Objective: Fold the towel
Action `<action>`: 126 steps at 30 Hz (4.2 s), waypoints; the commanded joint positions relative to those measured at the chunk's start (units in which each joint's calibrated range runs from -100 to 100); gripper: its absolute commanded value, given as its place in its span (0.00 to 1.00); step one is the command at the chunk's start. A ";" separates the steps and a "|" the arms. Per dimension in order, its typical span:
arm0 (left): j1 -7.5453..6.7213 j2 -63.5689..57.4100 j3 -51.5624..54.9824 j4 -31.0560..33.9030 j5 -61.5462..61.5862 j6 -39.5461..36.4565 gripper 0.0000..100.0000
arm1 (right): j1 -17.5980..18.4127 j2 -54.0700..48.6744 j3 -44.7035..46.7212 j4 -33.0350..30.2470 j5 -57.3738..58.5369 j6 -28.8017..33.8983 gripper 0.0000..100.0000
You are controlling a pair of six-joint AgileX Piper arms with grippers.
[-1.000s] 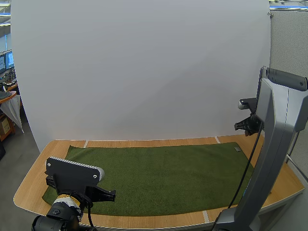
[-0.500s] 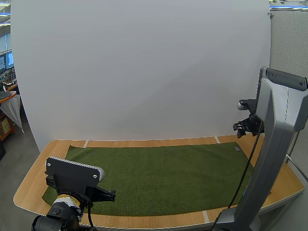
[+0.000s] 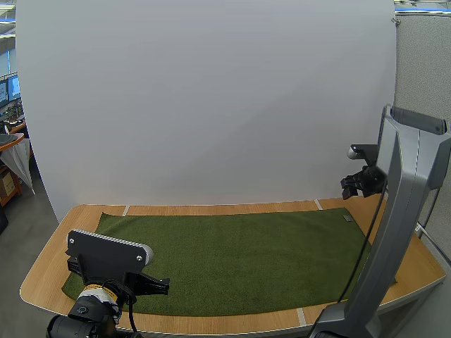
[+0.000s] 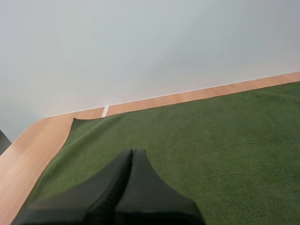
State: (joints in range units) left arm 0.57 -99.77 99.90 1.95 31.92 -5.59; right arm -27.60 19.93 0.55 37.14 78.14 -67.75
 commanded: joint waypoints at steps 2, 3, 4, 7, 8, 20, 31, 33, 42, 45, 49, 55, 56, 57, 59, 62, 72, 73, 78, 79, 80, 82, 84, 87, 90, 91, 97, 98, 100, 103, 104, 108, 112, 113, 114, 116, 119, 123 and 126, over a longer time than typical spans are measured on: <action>-0.16 -0.23 0.10 0.08 -0.47 -0.32 0.00 | -1.16 3.26 -4.89 0.63 4.44 -0.82 1.00; -0.16 -0.23 0.10 0.08 -0.47 -0.32 0.00 | -1.26 3.97 -5.90 0.29 4.44 -1.23 1.00; -0.16 -0.23 0.10 0.08 -0.47 -0.32 0.00 | -1.36 4.75 -6.67 0.00 5.01 -1.70 1.00; -0.16 -0.23 0.10 0.08 -0.47 -0.32 0.00 | -1.36 6.76 -8.95 -0.88 7.20 -2.46 1.00; -0.16 -0.23 0.10 0.08 -0.47 -0.32 0.00 | -1.36 7.47 -9.84 -0.61 8.19 -2.92 1.00; -0.16 -0.23 0.10 0.08 -0.47 -0.32 0.00 | -1.28 14.12 -15.41 3.54 12.20 -5.95 1.00; -0.16 -0.23 0.10 0.08 -0.47 -0.32 0.00 | 1.08 15.76 -15.41 4.81 11.28 -7.91 1.00; -0.16 -0.23 0.10 0.08 -0.47 -0.32 0.00 | 1.25 15.76 -15.41 5.02 9.22 -8.22 1.00; -0.16 -0.23 0.10 0.08 -0.47 -0.32 0.00 | 1.27 17.04 -15.41 6.33 5.98 -9.83 1.00; -0.16 -0.23 0.10 0.08 -0.47 -0.32 0.00 | 1.42 18.01 -15.41 6.33 5.97 -9.83 1.00; -0.16 -0.23 0.10 0.08 -0.47 -0.32 0.00 | 1.42 18.10 -15.41 7.25 6.20 -10.84 1.00; -0.16 -0.23 0.10 0.08 -0.47 -0.32 0.00 | 1.42 18.29 -15.41 7.60 6.20 -10.95 1.00; -0.16 -0.23 0.10 0.08 -0.47 -0.32 0.00 | 1.42 18.42 -15.41 7.60 6.20 -11.07 1.00; -0.16 -0.23 0.10 0.08 -0.47 -0.32 0.00 | 1.42 18.54 -15.41 7.60 6.20 -11.05 1.00; -0.16 -0.23 0.10 0.08 -0.47 -0.32 0.00 | 1.42 19.00 -15.41 7.60 6.20 -11.25 1.00; -0.16 -0.23 0.10 0.08 -0.47 -0.32 0.00 | 1.42 19.55 -15.41 7.60 6.20 -11.25 1.00; -0.16 -0.23 0.10 0.08 -0.47 -0.32 0.00 | 1.42 20.18 -15.41 8.24 12.24 -11.25 1.00; -0.16 -0.23 0.10 0.08 -0.47 -0.32 0.00 | 1.42 20.18 -15.41 8.24 12.84 -11.25 1.00; -0.16 -0.23 0.10 0.08 -0.47 -0.32 0.00 | 1.42 20.18 -15.41 7.96 13.25 -11.25 1.00; -0.16 -0.23 0.10 0.08 -0.47 -0.32 0.00 | 1.42 20.18 -15.41 7.96 13.25 -11.25 1.00; -0.16 -0.23 0.10 0.08 -0.47 -0.32 0.00 | 1.42 20.06 -15.41 7.98 13.25 -11.25 1.00; -0.16 -0.23 0.10 0.08 -0.47 -0.32 0.00 | 1.42 19.84 -15.41 7.98 13.25 -11.25 1.00; -0.16 -0.23 0.10 0.08 -0.47 -0.32 0.00 | 1.42 19.72 -15.41 7.98 13.25 -11.25 1.00; -0.16 -0.23 0.10 0.08 -0.47 -0.32 0.00 | 1.42 19.71 -15.41 7.98 13.25 -11.25 1.00; -0.16 -0.23 0.10 0.08 -0.47 -0.32 0.00 | 1.26 19.71 -15.41 7.72 13.25 -11.25 1.00; -0.16 -0.23 0.10 0.08 -0.47 -0.32 0.00 | 1.26 19.71 -15.41 7.71 13.25 -11.25 1.00; -0.16 -0.23 0.10 0.08 -0.47 -0.32 0.00 | 1.21 19.57 -15.41 7.62 13.25 -11.25 0.82; -0.16 -0.23 0.10 0.08 -0.47 -0.32 0.00 | 1.21 19.57 -15.41 7.76 13.25 -11.25 0.76; -0.16 -0.23 0.10 0.08 -0.47 -0.32 0.00 | 1.21 19.57 -15.41 8.03 13.25 -11.25 0.71; -0.16 -0.23 0.10 0.08 -0.47 -0.32 0.00 | 1.21 19.57 -15.41 8.16 12.71 -11.25 0.72; -0.16 -0.23 0.10 0.08 -0.47 -0.32 0.00 | 1.21 19.57 -15.41 8.16 12.51 -11.25 0.72; -0.16 -0.23 0.10 0.08 -0.47 -0.32 0.00 | 1.21 19.57 -15.41 8.16 10.09 -11.13 0.72; -0.16 -0.23 0.10 0.08 -0.47 -0.32 0.00 | 1.00 19.47 -15.41 9.07 8.11 -10.90 0.72; -0.16 -0.23 0.10 0.08 -0.47 -0.32 0.00 | 0.90 19.47 -15.41 9.50 7.94 -10.90 0.72; -0.16 -0.23 0.10 0.08 -0.47 -0.32 0.00 | 0.81 19.47 -15.41 9.83 7.94 -10.90 0.72; -0.16 -0.23 0.10 0.08 -0.47 -0.32 0.00 | 0.66 19.31 -15.41 10.62 7.94 -10.90 0.72; -0.16 -0.23 0.10 0.08 -0.47 -0.32 0.00 | 0.50 19.31 -15.41 10.88 7.94 -10.90 0.71; -0.16 -0.23 0.10 0.08 -0.47 -0.32 0.00 | 0.50 19.31 -15.41 10.88 7.94 -10.90 0.65; -0.16 -0.23 0.10 0.08 -0.47 -0.32 0.00 | 0.50 19.31 -15.41 10.88 7.94 -10.90 0.60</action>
State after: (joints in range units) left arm 0.57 -99.77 99.90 1.95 31.92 -5.59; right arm -26.94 39.84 -14.89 47.39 85.87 -78.40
